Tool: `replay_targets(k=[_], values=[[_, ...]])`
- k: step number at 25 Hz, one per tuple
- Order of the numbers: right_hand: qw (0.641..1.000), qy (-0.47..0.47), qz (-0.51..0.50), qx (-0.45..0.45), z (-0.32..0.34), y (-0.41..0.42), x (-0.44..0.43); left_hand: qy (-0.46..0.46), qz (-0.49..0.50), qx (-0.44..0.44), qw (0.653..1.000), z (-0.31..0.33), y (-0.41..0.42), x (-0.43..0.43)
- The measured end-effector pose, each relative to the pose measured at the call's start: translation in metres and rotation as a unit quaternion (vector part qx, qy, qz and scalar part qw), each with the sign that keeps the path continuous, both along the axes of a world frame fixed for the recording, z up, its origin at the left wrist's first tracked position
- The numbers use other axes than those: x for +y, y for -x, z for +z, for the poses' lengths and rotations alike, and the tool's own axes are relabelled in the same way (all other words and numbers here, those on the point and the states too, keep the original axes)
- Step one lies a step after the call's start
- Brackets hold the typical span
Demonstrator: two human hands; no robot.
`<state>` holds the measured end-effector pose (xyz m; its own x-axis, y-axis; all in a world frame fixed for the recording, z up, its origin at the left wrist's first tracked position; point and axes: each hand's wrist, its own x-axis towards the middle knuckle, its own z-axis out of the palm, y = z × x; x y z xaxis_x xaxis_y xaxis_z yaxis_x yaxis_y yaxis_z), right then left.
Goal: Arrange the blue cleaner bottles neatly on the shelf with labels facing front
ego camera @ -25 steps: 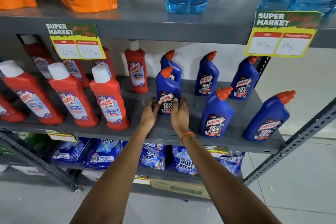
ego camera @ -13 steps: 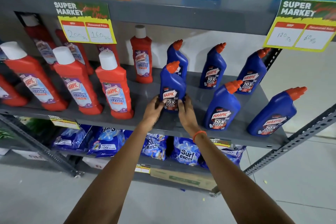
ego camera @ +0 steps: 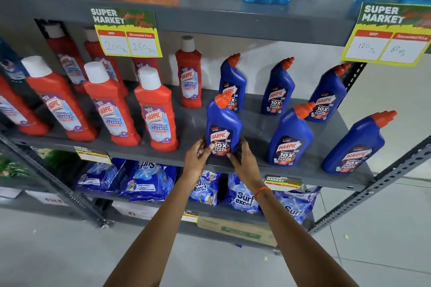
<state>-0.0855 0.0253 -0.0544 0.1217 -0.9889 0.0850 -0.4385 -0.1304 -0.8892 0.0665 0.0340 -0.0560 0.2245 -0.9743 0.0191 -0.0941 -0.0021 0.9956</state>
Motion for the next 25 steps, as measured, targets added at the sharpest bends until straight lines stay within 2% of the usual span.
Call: replay_targets(k=[5,14,20,21,23,25], values=[[1.000,-0.015,-0.001,0.004,-0.002,0.003,-0.004,-0.013,-0.023,-0.024,0.999,0.003,0.000,-0.003],[0.998,-0.050,-0.007,0.025,0.006,0.003,-0.002,-0.046,-0.055,0.002,0.997,0.008,0.002,0.002],[0.994,-0.080,0.022,0.074,0.027,0.011,0.001,-0.074,-0.063,-0.039,0.994,0.025,0.007,0.010],[0.991,-0.088,0.038,0.091,0.028,0.014,-0.002,-0.083,-0.056,-0.056,0.993,0.024,0.009,0.013],[0.978,-0.100,0.069,0.169,0.036,0.018,-0.001,-0.115,-0.044,-0.160,0.979,0.019,0.011,0.019],[0.958,-0.097,0.104,0.250,0.054,0.026,0.002,-0.185,-0.053,-0.326,0.926,0.030,0.020,0.023]])
